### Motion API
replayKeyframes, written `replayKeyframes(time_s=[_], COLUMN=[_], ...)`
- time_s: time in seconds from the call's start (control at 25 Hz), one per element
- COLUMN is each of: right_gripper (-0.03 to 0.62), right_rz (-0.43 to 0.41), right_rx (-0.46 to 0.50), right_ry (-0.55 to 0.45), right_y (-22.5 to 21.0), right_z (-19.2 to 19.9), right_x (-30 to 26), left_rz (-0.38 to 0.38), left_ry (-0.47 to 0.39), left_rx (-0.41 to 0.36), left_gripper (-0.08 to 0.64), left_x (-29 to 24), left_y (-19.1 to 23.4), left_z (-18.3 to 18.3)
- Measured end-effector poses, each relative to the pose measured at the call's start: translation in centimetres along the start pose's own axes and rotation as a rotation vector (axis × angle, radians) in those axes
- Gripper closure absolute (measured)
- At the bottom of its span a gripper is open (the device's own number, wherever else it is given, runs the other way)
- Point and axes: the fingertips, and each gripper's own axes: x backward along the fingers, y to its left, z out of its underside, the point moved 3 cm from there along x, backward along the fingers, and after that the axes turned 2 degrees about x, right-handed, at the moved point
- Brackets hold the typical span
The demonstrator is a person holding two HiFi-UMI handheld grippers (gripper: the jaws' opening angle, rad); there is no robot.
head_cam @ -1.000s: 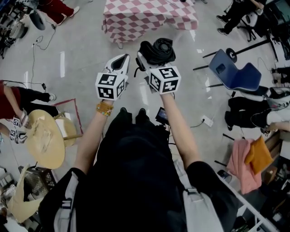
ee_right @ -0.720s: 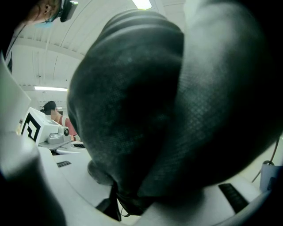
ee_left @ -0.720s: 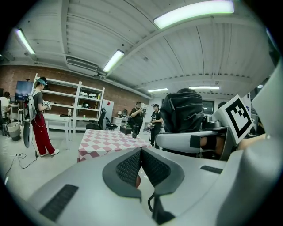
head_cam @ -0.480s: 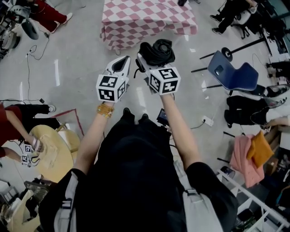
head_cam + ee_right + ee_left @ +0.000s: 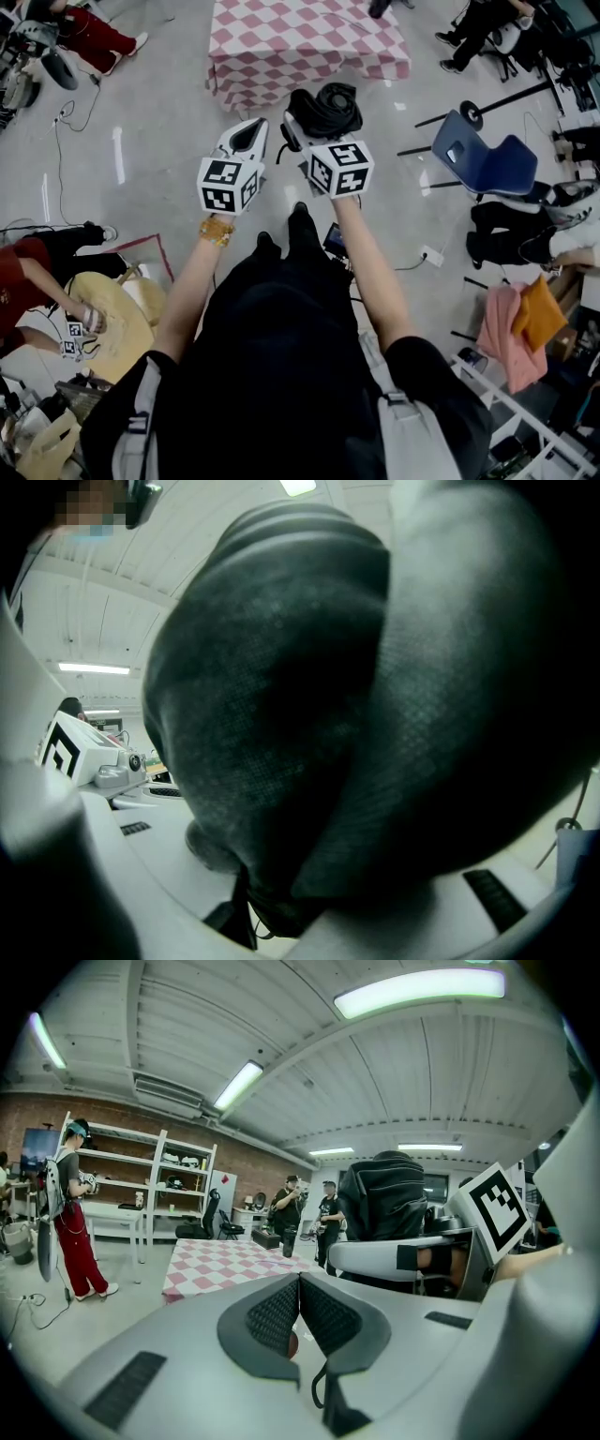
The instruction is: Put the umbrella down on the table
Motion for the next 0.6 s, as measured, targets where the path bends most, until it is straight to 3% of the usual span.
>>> replayKeyframes(time_s=[0.2,0.48,0.6], right_gripper=[0.394,0.394,0.394], right_rz=[-0.036,-0.119,-0.141], right_rx=[-0.001,0.034,0.028], right_ry=[0.0,-0.072,-0.072], right_y=[-2.9,1.4,-0.8], right_z=[0.1,6.7,5.4], right_x=[-0.9,13.2,12.1], left_rz=[-0.034,-0.113,-0.135], left_ry=[-0.002,-0.055,-0.058], left_rx=[-0.011,-0.074,-0.067], left_gripper=[0.546,0.546,0.546], left_x=[-2.5,6.6,4.4], left_y=[-0.4,-12.5,-12.5], left_z=[-0.3,7.2,6.0])
